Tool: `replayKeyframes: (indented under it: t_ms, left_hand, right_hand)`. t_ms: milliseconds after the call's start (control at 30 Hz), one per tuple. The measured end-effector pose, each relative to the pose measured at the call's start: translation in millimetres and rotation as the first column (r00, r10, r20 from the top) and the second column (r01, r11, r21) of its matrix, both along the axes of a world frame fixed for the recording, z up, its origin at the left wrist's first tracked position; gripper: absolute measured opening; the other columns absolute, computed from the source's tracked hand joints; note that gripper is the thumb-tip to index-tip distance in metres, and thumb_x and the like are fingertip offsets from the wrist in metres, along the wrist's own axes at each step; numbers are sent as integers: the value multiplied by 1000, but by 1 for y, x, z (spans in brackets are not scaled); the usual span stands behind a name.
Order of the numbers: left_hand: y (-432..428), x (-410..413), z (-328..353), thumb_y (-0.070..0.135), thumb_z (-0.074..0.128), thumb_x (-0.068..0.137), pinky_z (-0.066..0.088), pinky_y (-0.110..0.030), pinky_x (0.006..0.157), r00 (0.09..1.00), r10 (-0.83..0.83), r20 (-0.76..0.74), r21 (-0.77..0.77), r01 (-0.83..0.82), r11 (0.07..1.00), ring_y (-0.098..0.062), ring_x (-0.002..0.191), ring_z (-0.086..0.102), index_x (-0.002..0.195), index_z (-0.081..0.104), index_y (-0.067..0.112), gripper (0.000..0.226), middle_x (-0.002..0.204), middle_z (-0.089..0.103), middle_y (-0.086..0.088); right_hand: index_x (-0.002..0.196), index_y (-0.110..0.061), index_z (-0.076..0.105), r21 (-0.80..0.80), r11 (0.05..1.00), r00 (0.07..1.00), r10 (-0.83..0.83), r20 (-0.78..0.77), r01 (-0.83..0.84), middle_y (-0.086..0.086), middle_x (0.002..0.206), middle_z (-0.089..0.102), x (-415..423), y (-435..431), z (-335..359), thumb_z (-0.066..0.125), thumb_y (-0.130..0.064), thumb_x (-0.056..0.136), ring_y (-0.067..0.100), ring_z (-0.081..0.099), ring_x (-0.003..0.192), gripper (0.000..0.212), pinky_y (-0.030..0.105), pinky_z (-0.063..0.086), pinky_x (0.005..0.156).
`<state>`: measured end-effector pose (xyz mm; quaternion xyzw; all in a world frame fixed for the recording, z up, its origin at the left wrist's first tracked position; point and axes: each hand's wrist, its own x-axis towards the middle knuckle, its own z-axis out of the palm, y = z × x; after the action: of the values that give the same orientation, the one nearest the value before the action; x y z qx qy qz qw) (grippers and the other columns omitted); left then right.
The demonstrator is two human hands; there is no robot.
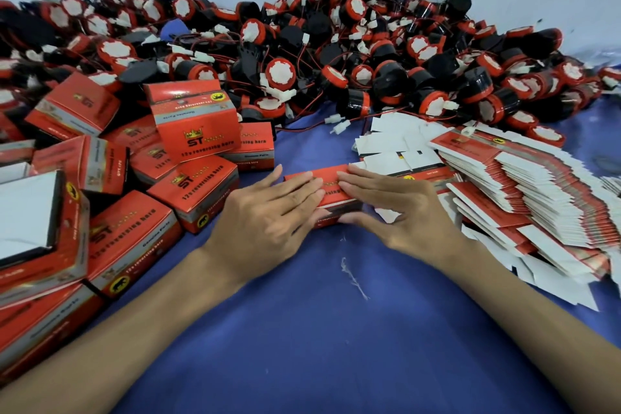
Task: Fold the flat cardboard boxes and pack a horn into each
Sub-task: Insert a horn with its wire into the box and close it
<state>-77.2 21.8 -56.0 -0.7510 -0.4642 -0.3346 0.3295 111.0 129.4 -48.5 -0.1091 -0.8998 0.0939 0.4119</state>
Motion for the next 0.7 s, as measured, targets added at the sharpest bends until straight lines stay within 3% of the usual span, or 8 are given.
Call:
replayKeyframes:
  t_ms: [100, 167, 233, 367, 500, 567, 700]
  left_hand:
    - [0, 2, 0, 9, 73, 82, 59, -39, 81, 988, -9, 156, -38, 15, 999, -22, 93, 71, 90, 76, -1, 13, 97, 73, -11]
    - [0, 1, 4, 5, 76, 77, 56, -28, 85, 941, -57, 335, -76, 87, 993, -19, 91, 70, 87, 76, 0, 11, 94, 73, -10]
    - [2, -2, 7, 6, 76, 76, 54, -23, 86, 901, -89, 424, -113, 150, 982, -16, 89, 70, 85, 77, 1, 10, 92, 73, -8]
    - [3, -9, 6, 5, 73, 81, 55, -30, 84, 952, -115, 283, -117, 153, 981, -18, 89, 71, 86, 77, 0, 8, 93, 74, -8]
    - [6, -4, 4, 3, 69, 84, 51, -36, 77, 989, -54, 136, -12, 56, 998, -19, 80, 73, 81, 77, 4, 9, 88, 75, -6]
    - [6, -2, 3, 2, 70, 83, 49, -35, 73, 985, -25, 168, -13, 28, 1000, -19, 78, 73, 79, 77, 5, 9, 88, 76, -5]
    - [10, -4, 7, 5, 80, 75, 52, -29, 77, 907, -48, 419, -115, 105, 988, -21, 78, 69, 81, 77, 4, 7, 86, 75, -6]
  right_hand:
    - [102, 4, 71, 116, 993, 999, -31, 13, 29, 16, 108, 69, -1, 3, -2, 75, -8, 77, 32, 65, 106, 28, 46, 57, 84]
    - [98, 2, 73, 97, 994, 999, -41, -17, 43, 14, 105, 70, -2, 3, -1, 74, -5, 77, 30, 67, 103, 22, 46, 58, 80]
    - [96, 0, 74, 64, 996, 998, -63, -27, 65, 12, 103, 71, -3, 2, -1, 74, -5, 77, 28, 67, 101, 20, 45, 59, 79]
    - [96, -1, 74, -19, 998, 998, -55, -7, 55, 9, 104, 71, -2, 1, 0, 71, -5, 79, 25, 66, 104, 18, 40, 57, 84]
    - [97, 2, 73, -28, 997, 998, -69, 8, 69, 11, 104, 70, -4, 3, 2, 73, -2, 78, 26, 66, 104, 19, 42, 56, 87]
    - [98, 3, 72, -79, 995, 998, -64, 1, 64, 11, 106, 69, -4, 2, 1, 74, 1, 77, 25, 65, 106, 21, 39, 53, 92]
    - [99, 3, 71, -198, 978, 997, -69, -43, 59, 8, 107, 68, -3, 5, 1, 77, 0, 74, 21, 65, 106, 26, 34, 51, 95]
